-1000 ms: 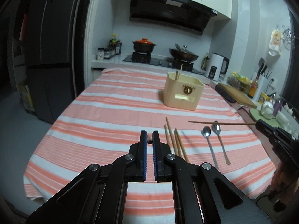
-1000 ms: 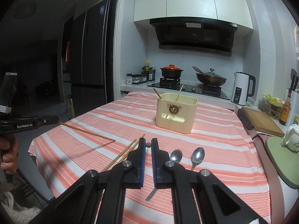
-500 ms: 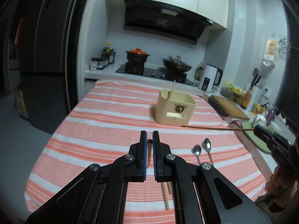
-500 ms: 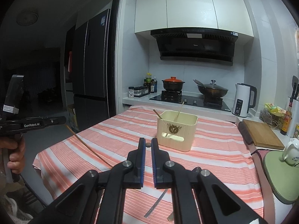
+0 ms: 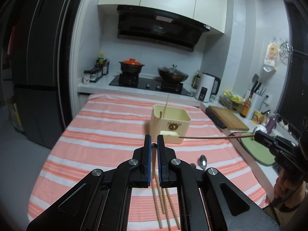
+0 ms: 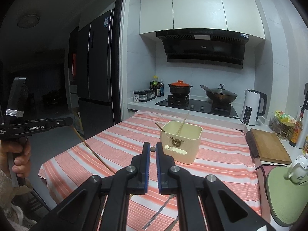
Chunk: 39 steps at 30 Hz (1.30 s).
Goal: Organize utensils
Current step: 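Carry the left tool's chopstick into the cream box while the right tool carries its chopstick there, then open the left tool over the box while the right tool releases its chopstick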
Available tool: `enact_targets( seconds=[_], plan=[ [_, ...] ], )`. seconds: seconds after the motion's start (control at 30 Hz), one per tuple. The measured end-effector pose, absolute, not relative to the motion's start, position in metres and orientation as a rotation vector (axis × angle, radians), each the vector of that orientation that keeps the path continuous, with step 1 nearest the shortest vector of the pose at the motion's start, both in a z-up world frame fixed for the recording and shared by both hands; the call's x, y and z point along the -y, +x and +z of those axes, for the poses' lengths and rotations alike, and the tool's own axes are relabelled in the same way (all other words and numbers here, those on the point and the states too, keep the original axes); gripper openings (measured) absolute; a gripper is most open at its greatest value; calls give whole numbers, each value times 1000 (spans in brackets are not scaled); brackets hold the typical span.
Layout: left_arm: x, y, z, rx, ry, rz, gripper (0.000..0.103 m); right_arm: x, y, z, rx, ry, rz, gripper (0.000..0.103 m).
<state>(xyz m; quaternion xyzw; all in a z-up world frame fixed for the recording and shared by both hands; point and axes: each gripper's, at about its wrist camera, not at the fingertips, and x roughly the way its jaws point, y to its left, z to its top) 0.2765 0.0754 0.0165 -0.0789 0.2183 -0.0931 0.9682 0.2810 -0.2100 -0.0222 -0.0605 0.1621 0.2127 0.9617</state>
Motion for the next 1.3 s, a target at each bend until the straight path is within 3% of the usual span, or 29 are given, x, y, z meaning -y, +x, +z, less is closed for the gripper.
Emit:
enact_targets(
  seconds=[0.4, 0.8, 1.03, 1.3],
  plan=[
    [-55, 312, 70, -368, -174, -271, 3, 231, 309, 14, -319, -119, 392, 6],
    [-24, 405, 128, -248, -207, -249, 3, 239, 384, 50, -320, -137, 352, 6],
    [0, 479, 110, -293, -209, -197, 3, 235, 453, 40, -400, -139, 335, 6],
    [19, 550, 60, -491, -177, -209, 3, 225, 534, 6, -662, -119, 375, 6]
  ],
)
